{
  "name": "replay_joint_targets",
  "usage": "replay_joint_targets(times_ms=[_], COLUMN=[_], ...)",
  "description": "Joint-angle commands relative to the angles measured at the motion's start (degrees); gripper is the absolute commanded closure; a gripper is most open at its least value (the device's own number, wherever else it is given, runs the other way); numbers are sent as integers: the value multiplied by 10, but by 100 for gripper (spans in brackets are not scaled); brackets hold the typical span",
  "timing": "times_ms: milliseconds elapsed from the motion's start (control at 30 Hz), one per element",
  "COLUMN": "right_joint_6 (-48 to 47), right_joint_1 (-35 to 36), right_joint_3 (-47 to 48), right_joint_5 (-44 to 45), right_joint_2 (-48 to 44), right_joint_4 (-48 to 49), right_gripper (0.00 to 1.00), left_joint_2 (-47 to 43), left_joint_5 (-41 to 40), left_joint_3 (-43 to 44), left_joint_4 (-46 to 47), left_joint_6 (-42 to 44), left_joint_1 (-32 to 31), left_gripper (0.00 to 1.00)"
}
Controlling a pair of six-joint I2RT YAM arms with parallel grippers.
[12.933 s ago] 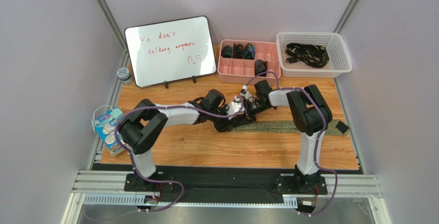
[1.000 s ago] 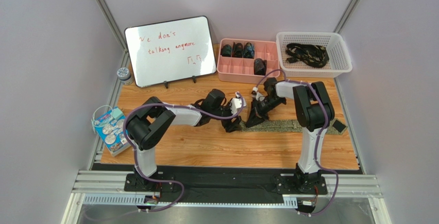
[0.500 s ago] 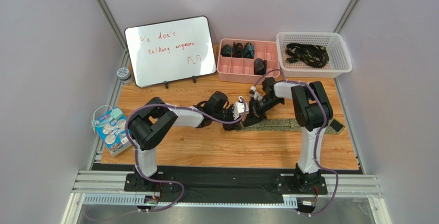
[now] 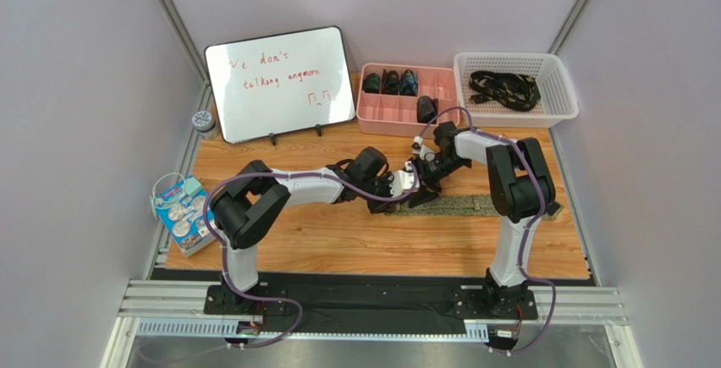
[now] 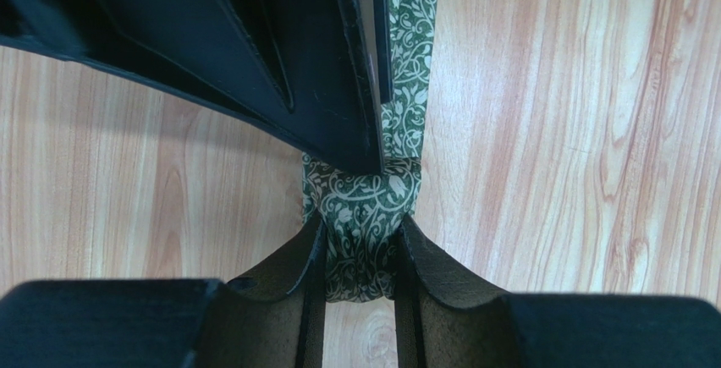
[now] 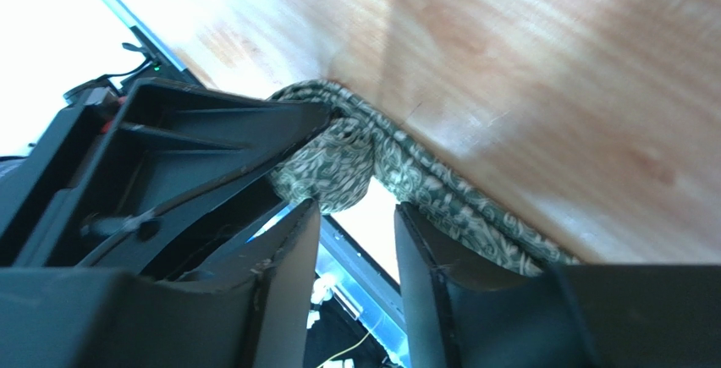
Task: Roll the ties
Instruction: Roll the tie at the center of the board.
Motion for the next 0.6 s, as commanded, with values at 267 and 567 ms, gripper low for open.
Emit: replay_joint_targets(times_ms=[267,567], right_joint_6=[16,-1], right_joint_1=[25,7], right_joint_3=[-7,-34], right_joint_5=[-26,18], right_joint_2=[-2,31], right_joint_4=[37,47], right_gripper=[60,100], left_joint_2=[42,4], left_joint_5=[-56,0], left_joint_3=[31,8], left_joint_4=[-130,-86], left_joint_6=[10,-26], left_joint_1=[-9,15], left_gripper=[72,38])
